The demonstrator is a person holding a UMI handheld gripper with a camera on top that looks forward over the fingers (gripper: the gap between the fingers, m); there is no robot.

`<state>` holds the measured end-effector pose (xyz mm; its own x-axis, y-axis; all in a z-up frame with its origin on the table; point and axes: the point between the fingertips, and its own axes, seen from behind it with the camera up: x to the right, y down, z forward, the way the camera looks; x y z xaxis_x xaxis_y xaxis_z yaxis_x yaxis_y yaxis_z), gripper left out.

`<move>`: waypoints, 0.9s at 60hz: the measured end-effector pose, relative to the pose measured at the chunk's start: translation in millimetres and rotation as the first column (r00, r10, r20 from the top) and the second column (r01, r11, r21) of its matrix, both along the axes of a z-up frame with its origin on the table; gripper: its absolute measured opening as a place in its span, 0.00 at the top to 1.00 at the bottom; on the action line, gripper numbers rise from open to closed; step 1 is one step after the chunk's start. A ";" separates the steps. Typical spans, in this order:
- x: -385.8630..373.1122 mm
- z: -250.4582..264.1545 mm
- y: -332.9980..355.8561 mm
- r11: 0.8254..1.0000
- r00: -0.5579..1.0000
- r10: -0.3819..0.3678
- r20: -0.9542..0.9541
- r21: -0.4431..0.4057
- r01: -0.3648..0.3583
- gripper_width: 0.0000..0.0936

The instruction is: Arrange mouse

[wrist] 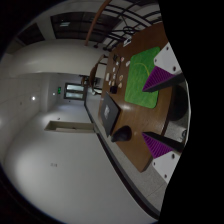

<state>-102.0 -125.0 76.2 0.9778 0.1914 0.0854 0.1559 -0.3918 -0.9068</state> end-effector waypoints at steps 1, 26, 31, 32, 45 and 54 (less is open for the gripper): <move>-0.2 -0.4 0.2 1.000 1.000 0.001 0.003 -0.001 -0.001 0.13; -104.7 -37.8 119.6 0.992 0.994 0.102 -0.027 -0.073 -0.104 0.13; -118.2 -46.7 153.3 0.992 0.996 0.091 0.000 -0.084 -0.090 0.13; -119.8 -48.4 159.5 0.993 0.996 0.085 0.009 -0.087 -0.084 0.13; -134.7 -57.2 220.8 0.995 0.998 0.032 0.051 -0.098 -0.027 0.15; -132.0 -64.0 253.2 0.995 0.998 -0.008 0.062 -0.103 0.014 0.34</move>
